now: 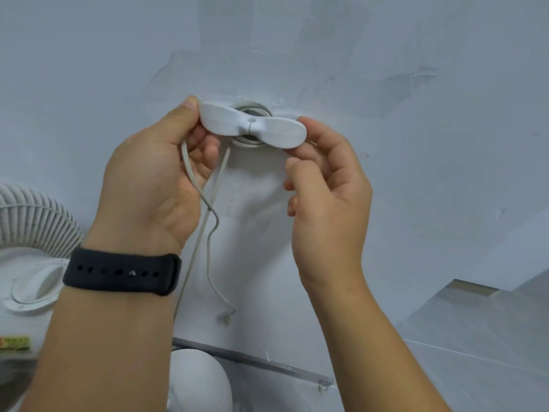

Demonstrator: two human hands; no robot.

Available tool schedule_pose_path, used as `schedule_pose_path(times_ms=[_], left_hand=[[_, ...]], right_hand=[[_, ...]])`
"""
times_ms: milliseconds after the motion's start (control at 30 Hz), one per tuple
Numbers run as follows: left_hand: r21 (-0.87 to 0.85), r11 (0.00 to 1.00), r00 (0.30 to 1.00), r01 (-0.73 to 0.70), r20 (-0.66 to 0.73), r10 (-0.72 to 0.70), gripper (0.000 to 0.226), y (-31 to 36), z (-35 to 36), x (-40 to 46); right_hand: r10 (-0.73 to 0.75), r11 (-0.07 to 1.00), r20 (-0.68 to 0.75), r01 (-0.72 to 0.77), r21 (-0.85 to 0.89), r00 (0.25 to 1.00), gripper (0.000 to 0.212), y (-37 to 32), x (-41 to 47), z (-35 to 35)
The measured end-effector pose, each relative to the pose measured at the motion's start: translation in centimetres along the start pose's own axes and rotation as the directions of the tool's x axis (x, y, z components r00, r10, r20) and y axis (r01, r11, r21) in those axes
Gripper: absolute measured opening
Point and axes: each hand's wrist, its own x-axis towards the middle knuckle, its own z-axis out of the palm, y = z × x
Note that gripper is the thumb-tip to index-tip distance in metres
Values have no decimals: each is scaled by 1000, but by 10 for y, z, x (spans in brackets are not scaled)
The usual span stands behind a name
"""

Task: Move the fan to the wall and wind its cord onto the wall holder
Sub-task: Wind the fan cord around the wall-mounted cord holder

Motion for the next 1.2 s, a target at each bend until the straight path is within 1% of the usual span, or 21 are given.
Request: schedule_pose_path(times_ms=[67, 133, 200, 233, 300, 367, 467, 500, 533, 600, 700, 733, 800, 867, 900, 933, 967, 1033, 1100, 1133, 1200], left_hand=[[22, 999, 999, -36, -10, 36, 15, 2, 0, 0], [111, 983, 989, -148, -10, 151, 20, 3, 1, 0], [302, 898, 944, -319, 22, 328, 30, 4, 1, -1], [381, 846, 921, -373, 43, 386, 33, 4, 1, -1], [475, 780, 900, -408, 64, 432, 33, 6, 0, -1], [606, 651, 847, -458, 75, 526, 27, 6, -1, -2], [810, 315, 714, -495, 172, 679, 32, -2, 5, -13], [840, 229, 675, -492, 201, 710, 31, -4, 9, -18], [845, 193, 650, -499, 219, 728, 30, -7, 13, -22], [827, 225, 660, -515, 215, 720, 30, -11, 16, -23], [784, 351, 721, -513, 171, 671, 34, -10, 18, -23], [777, 372, 736, -508, 167, 656, 34, -9, 18, -24], [767, 371, 736, -524, 188, 650, 29, -11, 19, -26], [768, 344, 734, -540, 230, 639, 19, -10, 19, -28], [773, 331, 739, -541, 250, 625, 17, -9, 19, -29], [777, 318, 745, -543, 271, 610, 16, -8, 19, -31], [777, 303, 744, -552, 294, 601, 15, -7, 20, -31], [767, 269, 721, -582, 333, 607, 9, -8, 20, -31], [753, 269, 709, -600, 345, 615, 7, -9, 19, -30], [751, 272, 709, -602, 345, 615, 7, -10, 19, -29], [756, 276, 719, -594, 344, 604, 8, -10, 17, -30]], right_hand=[[-4, 1000, 21, 5, -23, 1000, 36, 1, 1, -1], [-13, 998, 50, 16, -65, 999, 36, 1, 1, -2], [-17, 995, 74, 24, -98, 997, 37, 2, 1, -2], [-22, 994, 83, 31, -104, 996, 37, 2, 1, -2], [-36, 991, 88, 47, -122, 995, 37, 2, 0, -2], [-50, 987, 85, 62, -150, 995, 38, 3, 1, -2], [-56, 984, 64, 67, -168, 996, 36, 2, 3, -3], [-64, 980, 62, 74, -184, 996, 35, 2, 4, -3], [-71, 976, 63, 82, -202, 995, 34, 1, 5, -3], [-83, 967, 76, 99, -233, 994, 33, 0, 5, -3], [-93, 954, 93, 116, -278, 991, 39, 0, 4, -2], [-93, 951, 100, 118, -287, 991, 43, 2, 3, -2], [-109, 944, 88, 131, -304, 990, 52, 8, -2, -1], [-173, 932, -4, 163, -325, 985, 61, 13, -8, 3], [-225, 919, -59, 192, -344, 973, 59, 13, -10, 5], [-278, 902, -95, 225, -368, 956, 52, 13, -11, 6], [-316, 884, -93, 257, -390, 944, 41, 13, -10, 7], [-327, 859, 13, 303, -412, 945, 19, 13, -9, 8], [-305, 841, 114, 324, -434, 945, 17, 15, -9, 8], [-296, 833, 135, 324, -448, 946, 14, 16, -9, 7], [-290, 832, 112, 308, -461, 950, 10, 15, -10, 7]])
